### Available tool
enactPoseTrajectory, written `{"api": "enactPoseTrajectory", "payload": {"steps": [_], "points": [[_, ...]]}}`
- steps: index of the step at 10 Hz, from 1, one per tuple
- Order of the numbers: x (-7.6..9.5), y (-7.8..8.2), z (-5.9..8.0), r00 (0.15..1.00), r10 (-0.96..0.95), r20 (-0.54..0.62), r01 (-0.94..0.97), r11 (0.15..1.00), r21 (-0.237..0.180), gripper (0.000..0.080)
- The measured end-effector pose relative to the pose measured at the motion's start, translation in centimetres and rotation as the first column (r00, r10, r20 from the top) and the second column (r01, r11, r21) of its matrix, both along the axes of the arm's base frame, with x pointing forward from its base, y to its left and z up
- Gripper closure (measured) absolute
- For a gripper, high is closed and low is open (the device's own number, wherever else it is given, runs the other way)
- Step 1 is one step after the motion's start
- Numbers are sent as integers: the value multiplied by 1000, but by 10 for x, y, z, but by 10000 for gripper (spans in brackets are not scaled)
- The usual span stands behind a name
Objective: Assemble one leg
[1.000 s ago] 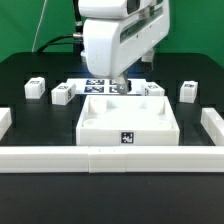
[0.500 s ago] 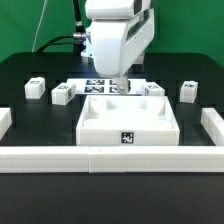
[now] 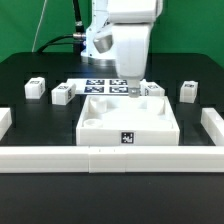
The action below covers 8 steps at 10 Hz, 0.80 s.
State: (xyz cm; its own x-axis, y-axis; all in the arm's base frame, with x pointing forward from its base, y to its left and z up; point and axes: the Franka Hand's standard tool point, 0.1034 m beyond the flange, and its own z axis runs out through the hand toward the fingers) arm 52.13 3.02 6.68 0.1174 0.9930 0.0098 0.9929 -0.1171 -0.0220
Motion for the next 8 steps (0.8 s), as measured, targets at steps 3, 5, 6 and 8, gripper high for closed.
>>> {"api": "enactPoseTrajectory", "payload": {"steps": [3,5,6,8], "points": [[-5,-1,-4,1000,1,-12,-1,1000,-3,150],[-9,-2,-7,999,32,-7,-32,999,0,150],[-20,-2,-14,999,49,-6,-49,999,3,150],[-39,-8,-27,996,86,3,-86,996,10,150]]}}
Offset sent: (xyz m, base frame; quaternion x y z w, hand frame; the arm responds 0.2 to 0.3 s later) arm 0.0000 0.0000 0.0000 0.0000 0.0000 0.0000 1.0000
